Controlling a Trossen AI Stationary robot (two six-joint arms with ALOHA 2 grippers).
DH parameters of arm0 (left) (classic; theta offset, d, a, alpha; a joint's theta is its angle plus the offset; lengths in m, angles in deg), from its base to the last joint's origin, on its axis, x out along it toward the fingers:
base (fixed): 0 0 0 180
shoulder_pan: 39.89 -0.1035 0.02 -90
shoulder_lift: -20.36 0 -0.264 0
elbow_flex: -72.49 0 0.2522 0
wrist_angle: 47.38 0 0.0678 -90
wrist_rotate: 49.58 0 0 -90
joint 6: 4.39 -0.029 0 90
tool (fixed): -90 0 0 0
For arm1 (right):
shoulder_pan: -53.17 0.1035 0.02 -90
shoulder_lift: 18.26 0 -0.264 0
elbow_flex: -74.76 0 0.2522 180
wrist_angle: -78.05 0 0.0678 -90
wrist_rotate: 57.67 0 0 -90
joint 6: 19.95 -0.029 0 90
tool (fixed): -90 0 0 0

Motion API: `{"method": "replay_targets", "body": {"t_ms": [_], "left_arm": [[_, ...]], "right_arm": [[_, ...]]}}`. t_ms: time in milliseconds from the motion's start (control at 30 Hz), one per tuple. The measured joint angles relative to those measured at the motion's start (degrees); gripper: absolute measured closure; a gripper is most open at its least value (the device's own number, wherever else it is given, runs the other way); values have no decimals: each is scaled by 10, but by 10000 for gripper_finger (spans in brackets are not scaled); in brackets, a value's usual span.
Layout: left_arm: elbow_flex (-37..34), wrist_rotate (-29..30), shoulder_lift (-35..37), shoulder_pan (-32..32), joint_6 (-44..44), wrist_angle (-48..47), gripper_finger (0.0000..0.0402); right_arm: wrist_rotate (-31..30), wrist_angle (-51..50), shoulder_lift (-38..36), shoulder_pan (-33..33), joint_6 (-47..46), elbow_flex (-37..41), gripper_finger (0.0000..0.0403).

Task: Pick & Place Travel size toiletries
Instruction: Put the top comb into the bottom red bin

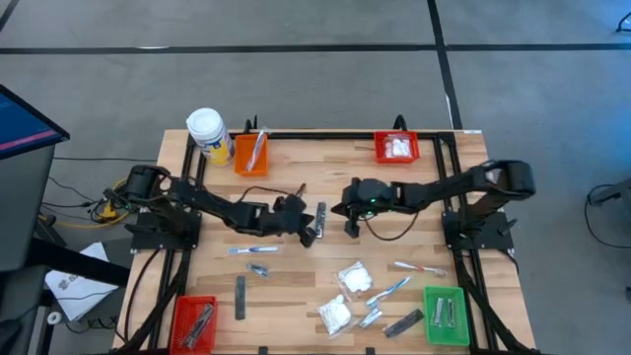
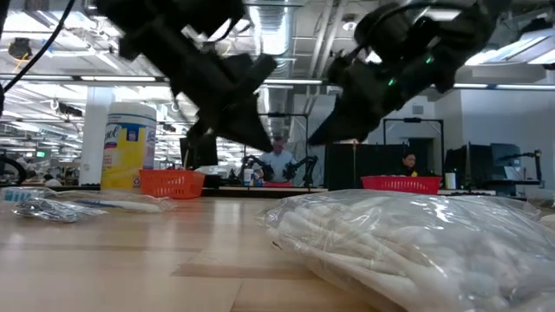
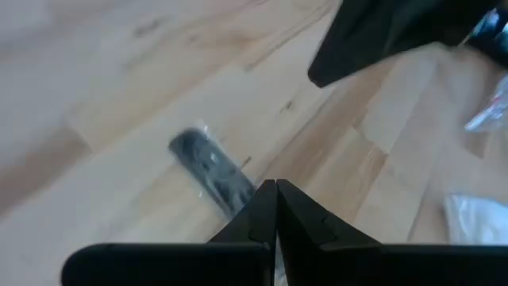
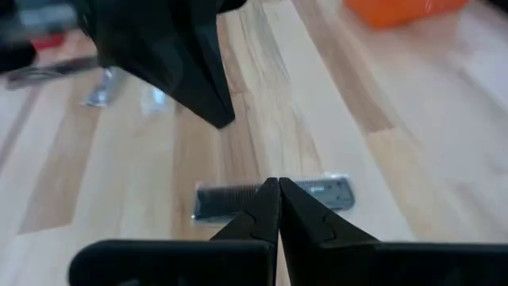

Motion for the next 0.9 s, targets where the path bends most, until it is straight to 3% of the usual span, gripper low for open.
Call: {"method": "replay_targets", "body": {"t_ms": [133, 233, 567, 900], "left_arm": [[-74, -31, 5, -24, 13, 134, 397], [-91, -58, 1, -38, 12, 182, 391], [-92, -66, 1, -40, 1, 178, 361], [-73, -57, 1, -37, 2, 132, 398]], "right_arm": [[2, 3, 53, 3, -20, -2, 402], [7, 15, 88, 12, -20, -2, 402], [-1, 53, 100, 18, 8, -3, 402], [-2, 34, 162, 31, -1, -60, 403]]}}
